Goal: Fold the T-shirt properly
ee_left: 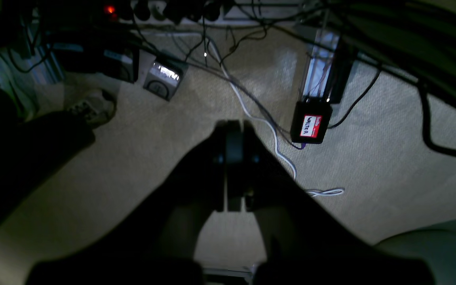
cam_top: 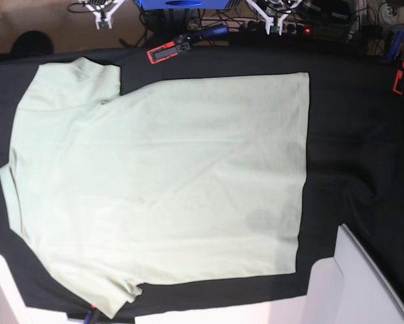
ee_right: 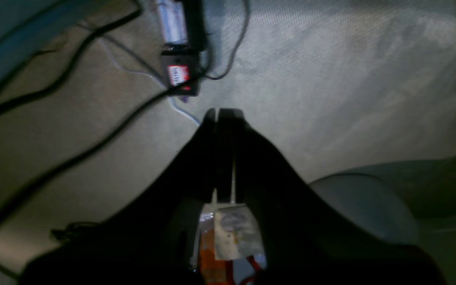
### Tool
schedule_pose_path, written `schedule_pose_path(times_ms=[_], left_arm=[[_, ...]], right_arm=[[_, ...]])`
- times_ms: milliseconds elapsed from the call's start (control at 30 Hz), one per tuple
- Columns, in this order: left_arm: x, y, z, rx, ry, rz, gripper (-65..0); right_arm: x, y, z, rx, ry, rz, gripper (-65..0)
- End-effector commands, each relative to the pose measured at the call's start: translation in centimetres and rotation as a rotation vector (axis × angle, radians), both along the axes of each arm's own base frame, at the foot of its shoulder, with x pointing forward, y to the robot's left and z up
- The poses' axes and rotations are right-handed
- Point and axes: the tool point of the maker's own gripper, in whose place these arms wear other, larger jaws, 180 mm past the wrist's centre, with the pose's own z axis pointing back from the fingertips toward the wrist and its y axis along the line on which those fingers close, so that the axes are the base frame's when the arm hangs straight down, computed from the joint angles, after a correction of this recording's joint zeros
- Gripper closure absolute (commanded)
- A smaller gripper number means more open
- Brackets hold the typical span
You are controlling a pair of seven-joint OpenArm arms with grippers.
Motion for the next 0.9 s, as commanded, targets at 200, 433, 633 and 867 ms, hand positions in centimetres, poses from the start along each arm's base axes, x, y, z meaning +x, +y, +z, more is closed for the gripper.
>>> schedule_pose_path(times_ms=[200,433,633,867], left_arm=[[-1.7,0.4,0.1,0.009,0.02,0.003,-18.6],[-1.8,1.5,0.6,0.031,-0.011,-0.012,-29.7],[-2.2,2.3,1.2,0.046,-0.037,-0.019,-26.2],[-0.7,3.5,4.2,0.077,-0.255,-0.08,-23.9]], right_arm=[[-1.2,-1.3,0.2,-0.024,0.003,0.0,-2.6],[-1.1,-0.9,0.2,-0.018,0.003,-0.001,-30.2],[-1.8,-1.2,0.3,-0.025,-0.007,-0.012,-34.1],[-2.8,-4.6,2.2,-0.112,-0.107,-0.151,-29.0]])
